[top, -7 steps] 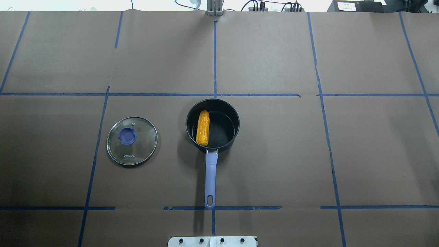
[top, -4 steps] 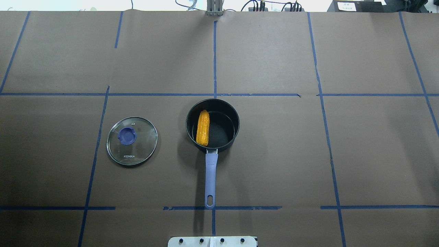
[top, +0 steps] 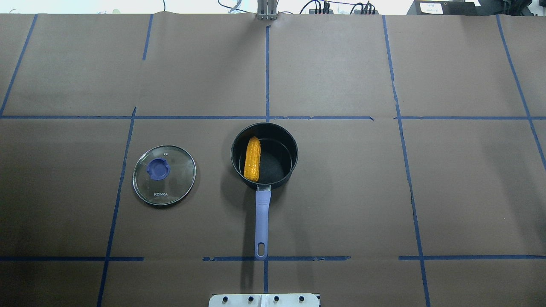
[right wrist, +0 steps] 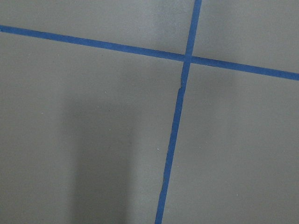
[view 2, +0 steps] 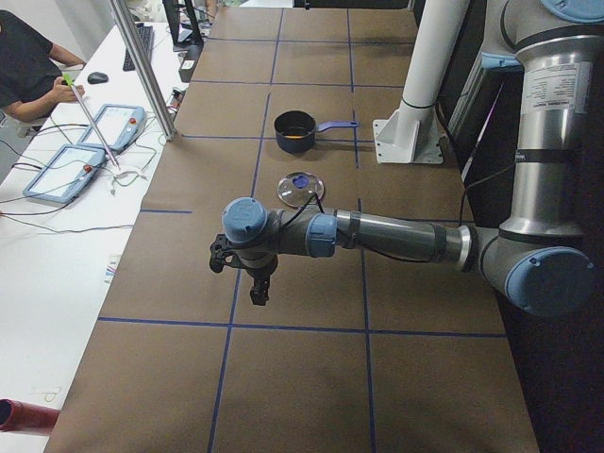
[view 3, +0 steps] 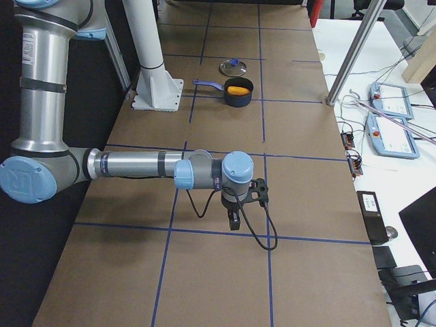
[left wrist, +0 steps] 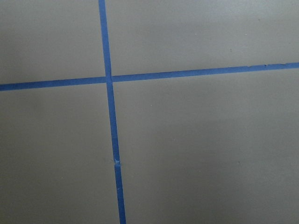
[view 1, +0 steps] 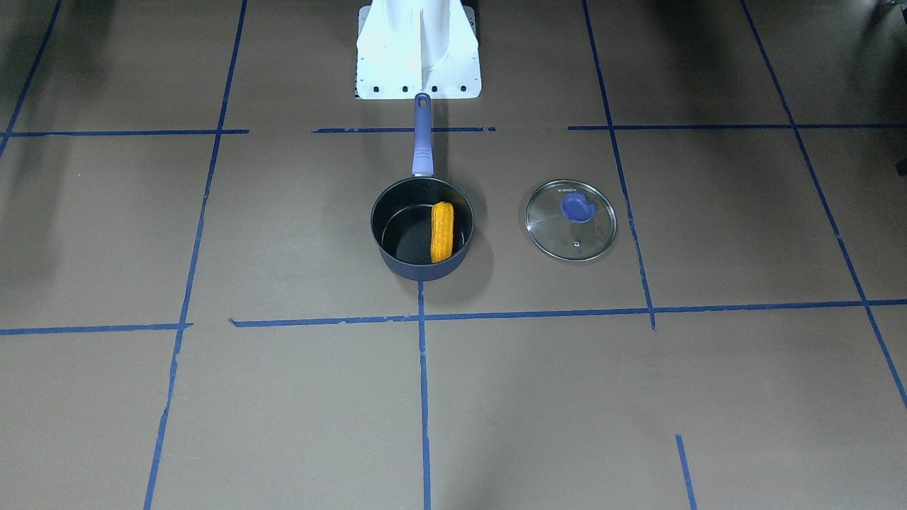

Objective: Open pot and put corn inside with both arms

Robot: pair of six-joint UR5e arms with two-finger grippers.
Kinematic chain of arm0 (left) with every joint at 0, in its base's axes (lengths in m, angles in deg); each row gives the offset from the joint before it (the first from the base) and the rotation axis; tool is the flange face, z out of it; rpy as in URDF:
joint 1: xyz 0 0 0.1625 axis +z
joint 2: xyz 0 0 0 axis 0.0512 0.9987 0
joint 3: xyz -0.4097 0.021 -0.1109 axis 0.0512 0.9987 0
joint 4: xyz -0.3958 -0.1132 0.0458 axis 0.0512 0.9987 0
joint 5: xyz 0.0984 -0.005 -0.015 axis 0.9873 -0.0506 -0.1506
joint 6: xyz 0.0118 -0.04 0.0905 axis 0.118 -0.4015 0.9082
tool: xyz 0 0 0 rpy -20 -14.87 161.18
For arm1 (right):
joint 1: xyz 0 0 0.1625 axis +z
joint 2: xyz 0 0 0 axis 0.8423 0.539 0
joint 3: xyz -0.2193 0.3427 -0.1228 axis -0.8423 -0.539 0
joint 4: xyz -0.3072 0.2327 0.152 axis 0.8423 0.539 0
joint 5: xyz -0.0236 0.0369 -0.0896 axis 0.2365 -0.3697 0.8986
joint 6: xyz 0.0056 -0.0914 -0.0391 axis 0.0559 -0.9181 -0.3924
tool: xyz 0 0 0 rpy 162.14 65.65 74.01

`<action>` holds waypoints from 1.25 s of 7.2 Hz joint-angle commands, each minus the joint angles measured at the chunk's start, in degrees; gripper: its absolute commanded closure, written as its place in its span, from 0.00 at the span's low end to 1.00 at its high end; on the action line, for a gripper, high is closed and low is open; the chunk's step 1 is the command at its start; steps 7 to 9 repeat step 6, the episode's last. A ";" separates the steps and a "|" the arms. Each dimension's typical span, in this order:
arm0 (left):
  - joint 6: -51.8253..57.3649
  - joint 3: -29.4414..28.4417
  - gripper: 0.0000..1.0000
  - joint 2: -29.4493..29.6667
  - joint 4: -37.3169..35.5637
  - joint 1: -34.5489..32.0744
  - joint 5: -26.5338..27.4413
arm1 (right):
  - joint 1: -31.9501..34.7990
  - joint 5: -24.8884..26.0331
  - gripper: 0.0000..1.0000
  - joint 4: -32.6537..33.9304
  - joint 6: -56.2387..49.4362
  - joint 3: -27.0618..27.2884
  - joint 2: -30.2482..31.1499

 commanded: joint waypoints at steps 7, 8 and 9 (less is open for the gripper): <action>-0.06 1.03 0.00 0.41 0.00 -0.51 5.74 | 0.00 -0.31 0.00 0.08 0.15 -0.06 -0.58; -0.06 1.03 0.00 0.41 0.00 -0.51 5.74 | 0.00 -0.31 0.00 0.08 0.15 -0.06 -0.58; -0.06 1.03 0.00 0.41 0.00 -0.51 5.74 | 0.00 -0.31 0.00 0.08 0.15 -0.06 -0.58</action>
